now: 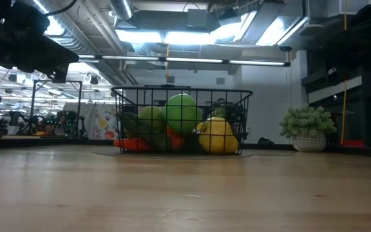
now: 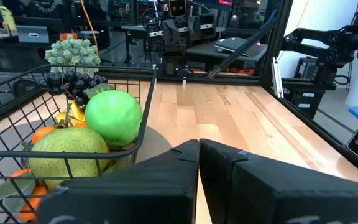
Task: Build produce basket
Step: Return to Home Position
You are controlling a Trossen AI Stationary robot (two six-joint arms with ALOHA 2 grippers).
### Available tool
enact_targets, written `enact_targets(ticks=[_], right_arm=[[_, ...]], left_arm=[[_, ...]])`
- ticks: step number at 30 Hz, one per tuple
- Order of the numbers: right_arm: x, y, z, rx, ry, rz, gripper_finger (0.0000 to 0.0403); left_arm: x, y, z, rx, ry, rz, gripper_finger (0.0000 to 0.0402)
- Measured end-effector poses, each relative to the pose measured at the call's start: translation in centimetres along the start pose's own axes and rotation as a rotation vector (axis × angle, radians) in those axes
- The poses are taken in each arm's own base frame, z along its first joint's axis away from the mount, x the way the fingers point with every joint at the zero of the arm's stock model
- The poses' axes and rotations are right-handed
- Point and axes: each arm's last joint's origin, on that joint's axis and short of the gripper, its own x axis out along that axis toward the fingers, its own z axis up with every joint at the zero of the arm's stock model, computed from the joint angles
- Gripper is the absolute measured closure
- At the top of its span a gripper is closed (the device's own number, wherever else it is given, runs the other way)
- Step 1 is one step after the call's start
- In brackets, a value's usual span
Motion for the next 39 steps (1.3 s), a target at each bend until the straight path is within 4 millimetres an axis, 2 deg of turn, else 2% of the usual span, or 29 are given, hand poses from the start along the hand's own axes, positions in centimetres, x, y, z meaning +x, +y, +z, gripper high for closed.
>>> enact_targets(ticks=[12,29,39], right_arm=[[0.0,0.0,0.0,0.0,0.0,0.0,0.0272],[0.0,0.0,0.0,0.0,0.0,0.0,0.0272],[0.0,0.0,0.0,0.0,0.0,0.0,0.0272]], left_arm=[[0.0,0.0,0.0,0.0,0.0,0.0,0.0382],[0.0,0.0,0.0,0.0,0.0,0.0,0.0401],[0.0,0.0,0.01,0.0,0.0,-0.001,0.0386]])
